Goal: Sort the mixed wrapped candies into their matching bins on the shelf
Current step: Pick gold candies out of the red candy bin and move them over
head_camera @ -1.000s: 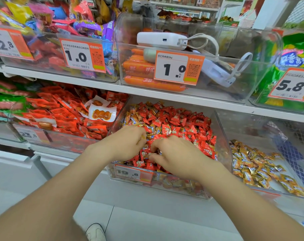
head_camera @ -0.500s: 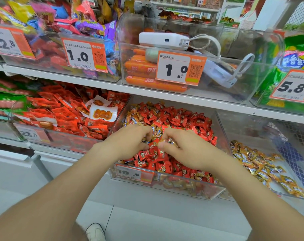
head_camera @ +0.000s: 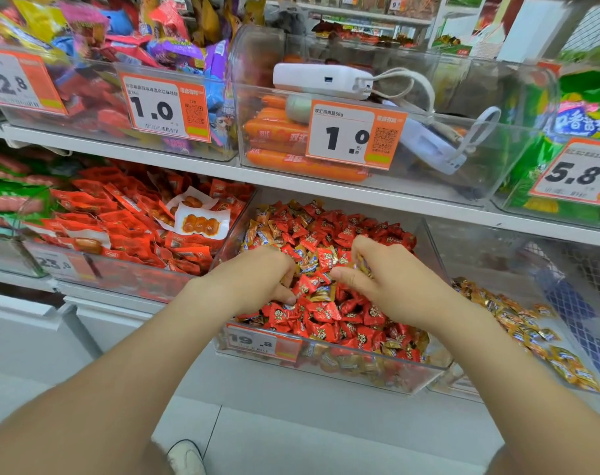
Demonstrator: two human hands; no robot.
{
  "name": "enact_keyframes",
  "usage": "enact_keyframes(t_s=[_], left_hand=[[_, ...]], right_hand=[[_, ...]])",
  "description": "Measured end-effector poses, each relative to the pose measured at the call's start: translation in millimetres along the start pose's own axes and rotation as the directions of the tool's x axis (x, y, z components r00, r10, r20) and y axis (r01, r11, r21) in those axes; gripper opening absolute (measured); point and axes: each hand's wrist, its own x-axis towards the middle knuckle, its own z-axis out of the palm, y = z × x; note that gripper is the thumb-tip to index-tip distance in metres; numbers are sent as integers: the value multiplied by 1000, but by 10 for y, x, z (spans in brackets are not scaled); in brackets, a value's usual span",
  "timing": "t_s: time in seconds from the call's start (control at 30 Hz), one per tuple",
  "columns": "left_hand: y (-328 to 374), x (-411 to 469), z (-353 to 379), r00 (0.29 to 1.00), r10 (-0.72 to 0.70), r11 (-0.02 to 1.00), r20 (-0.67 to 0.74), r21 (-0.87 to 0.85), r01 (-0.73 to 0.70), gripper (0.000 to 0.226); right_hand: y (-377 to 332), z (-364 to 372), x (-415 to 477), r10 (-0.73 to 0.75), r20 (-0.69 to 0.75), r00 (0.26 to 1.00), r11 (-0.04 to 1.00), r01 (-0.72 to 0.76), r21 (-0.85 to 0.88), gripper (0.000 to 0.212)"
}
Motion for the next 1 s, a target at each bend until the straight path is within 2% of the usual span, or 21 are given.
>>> enact_keyframes(t_s=[0.13,0.23,0.3,0.47,0.57,0.67,0.73,0.8,0.9,1.0], left_hand=[[-49,-73,-79,991,-19,997,-136,-81,8,30],[-71,-123,-110,977,-20,991,-211,-135,-9,19],[-68,-129,-98,972,-24,993,-235,-121,-5,5],[22,-112,-80,939,-39,996,-341,60,63,9],[14,-79,-53,950,-41,994,-308,81,69,15],[-20,-27,-32,974,-9,999,-226,41,19,25],[-26,15,1,990,20,998,-139,61,-12,37],[-32,59,46,994,40,994,-99,106,-29,39],[-31,108,117,991,52,989,-121,144,-35,30],[13,133,152,980,71,973,-184,230,-27,28]], right_hand=[[65,1,21,-54,-24,998,995,56,85,12],[61,37,40,-70,-4,998,997,70,21,19],[10,62,49,-39,36,999,995,42,-94,23],[-198,188,104,-37,128,991,912,86,-400,40],[-304,274,141,-45,167,985,862,123,-492,42],[-371,327,165,-49,200,979,829,151,-538,36],[-374,336,165,-47,189,981,842,141,-520,34],[-352,312,140,-33,149,988,896,95,-433,33],[-296,199,81,41,85,996,967,-18,-253,34],[-249,103,48,115,-13,993,985,-116,-127,40]])
